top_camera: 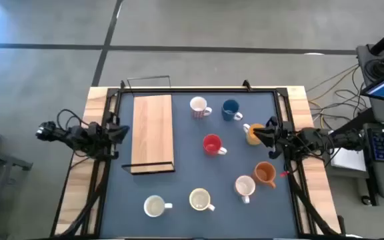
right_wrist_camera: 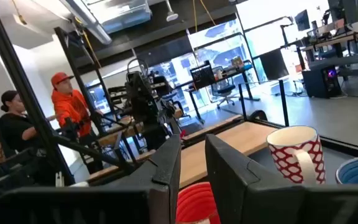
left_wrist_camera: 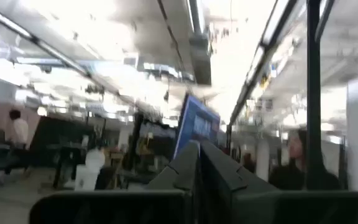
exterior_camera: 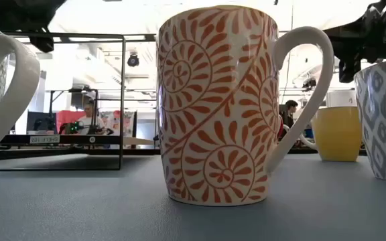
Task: Place coffee mugs
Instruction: Put the red mug on the shelf
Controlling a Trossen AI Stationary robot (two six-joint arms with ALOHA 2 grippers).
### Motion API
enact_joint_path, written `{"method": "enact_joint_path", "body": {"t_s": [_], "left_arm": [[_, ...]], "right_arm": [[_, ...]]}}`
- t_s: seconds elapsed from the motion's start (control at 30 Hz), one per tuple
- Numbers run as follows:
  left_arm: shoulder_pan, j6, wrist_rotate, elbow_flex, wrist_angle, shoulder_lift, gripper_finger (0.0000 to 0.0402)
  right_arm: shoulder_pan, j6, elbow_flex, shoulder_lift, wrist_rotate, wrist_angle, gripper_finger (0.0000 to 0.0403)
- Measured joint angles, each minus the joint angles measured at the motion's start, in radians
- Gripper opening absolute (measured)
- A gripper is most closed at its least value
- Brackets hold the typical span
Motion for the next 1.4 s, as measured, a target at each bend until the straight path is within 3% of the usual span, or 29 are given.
{"method": "enact_joint_path", "body": {"t_s": [0.6,1.17,1.27,1.4], "left_arm": [[0.0,0.043,0.001,0.0,0.089,0.0,0.0],[0.0,-0.11,0.006,0.0,0.057,0.0,0.0],[0.0,-0.111,0.027,0.0,0.061,0.0,0.0],[0.0,-0.11,0.028,0.0,0.067,0.0,0.0]], "right_arm": [[0.0,0.012,0.0,0.0,0.0,0.068,0.0063],[-0.001,0.002,0.0,0.0,0.024,0.071,0.0063],[-0.001,0.065,0.0,0.002,0.086,0.127,0.0063],[-0.001,0.055,0.001,0.063,0.069,0.266,0.0063]]}}
